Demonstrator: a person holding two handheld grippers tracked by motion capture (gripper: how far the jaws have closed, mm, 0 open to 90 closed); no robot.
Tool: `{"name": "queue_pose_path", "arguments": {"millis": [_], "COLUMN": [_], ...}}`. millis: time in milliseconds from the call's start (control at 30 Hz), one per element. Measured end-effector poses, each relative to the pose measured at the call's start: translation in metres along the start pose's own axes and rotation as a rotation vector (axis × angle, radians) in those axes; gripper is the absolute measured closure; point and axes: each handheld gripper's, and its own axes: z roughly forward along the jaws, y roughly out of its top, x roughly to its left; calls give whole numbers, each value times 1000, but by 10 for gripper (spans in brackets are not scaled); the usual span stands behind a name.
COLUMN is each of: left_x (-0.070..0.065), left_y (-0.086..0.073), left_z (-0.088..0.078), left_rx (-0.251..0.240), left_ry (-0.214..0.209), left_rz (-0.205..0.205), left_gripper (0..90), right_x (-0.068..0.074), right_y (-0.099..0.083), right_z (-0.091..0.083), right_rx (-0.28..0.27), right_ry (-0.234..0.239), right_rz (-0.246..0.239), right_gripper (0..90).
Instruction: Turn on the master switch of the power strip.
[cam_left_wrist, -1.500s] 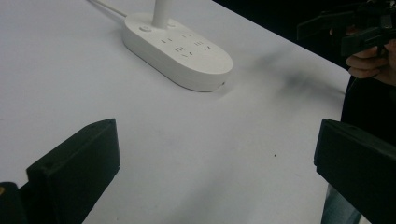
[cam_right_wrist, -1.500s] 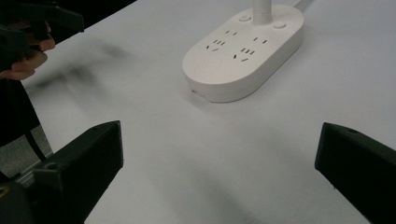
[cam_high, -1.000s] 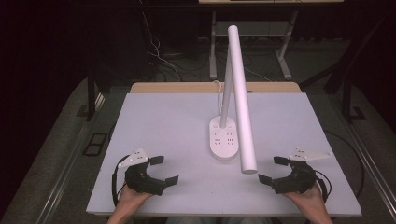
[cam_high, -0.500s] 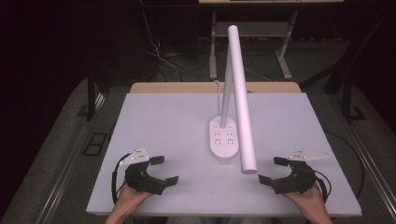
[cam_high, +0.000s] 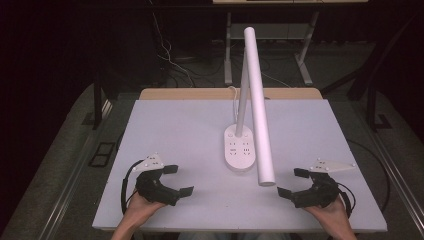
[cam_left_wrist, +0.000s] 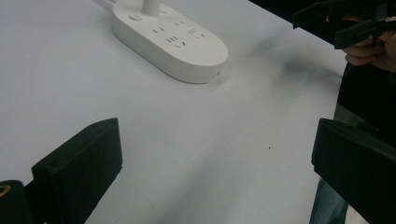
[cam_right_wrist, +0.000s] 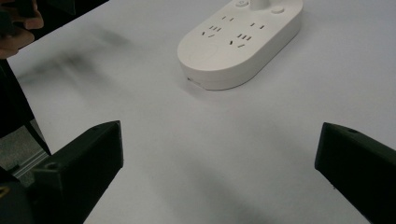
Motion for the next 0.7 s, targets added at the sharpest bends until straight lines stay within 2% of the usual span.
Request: {"name": "queue_pose_path", "arguments": {"millis": [400,467,700], "left_x": [2,2,4], "left_y": [18,24,40], "left_z": [5,7,12], "left_rx": [26,31,45], "left_ry": [-21,-36,-46], "left_rz": [11,13,22], "left_gripper": [4,4,3], "right_x": [1,1,1], "right_y": [0,0,0], "right_z": [1,0,1], "right_rx": [3,1,-2], "right_ry": [4,8,11], "right_rz": [-12,-12,-18], "right_gripper": [5,5,5]}}
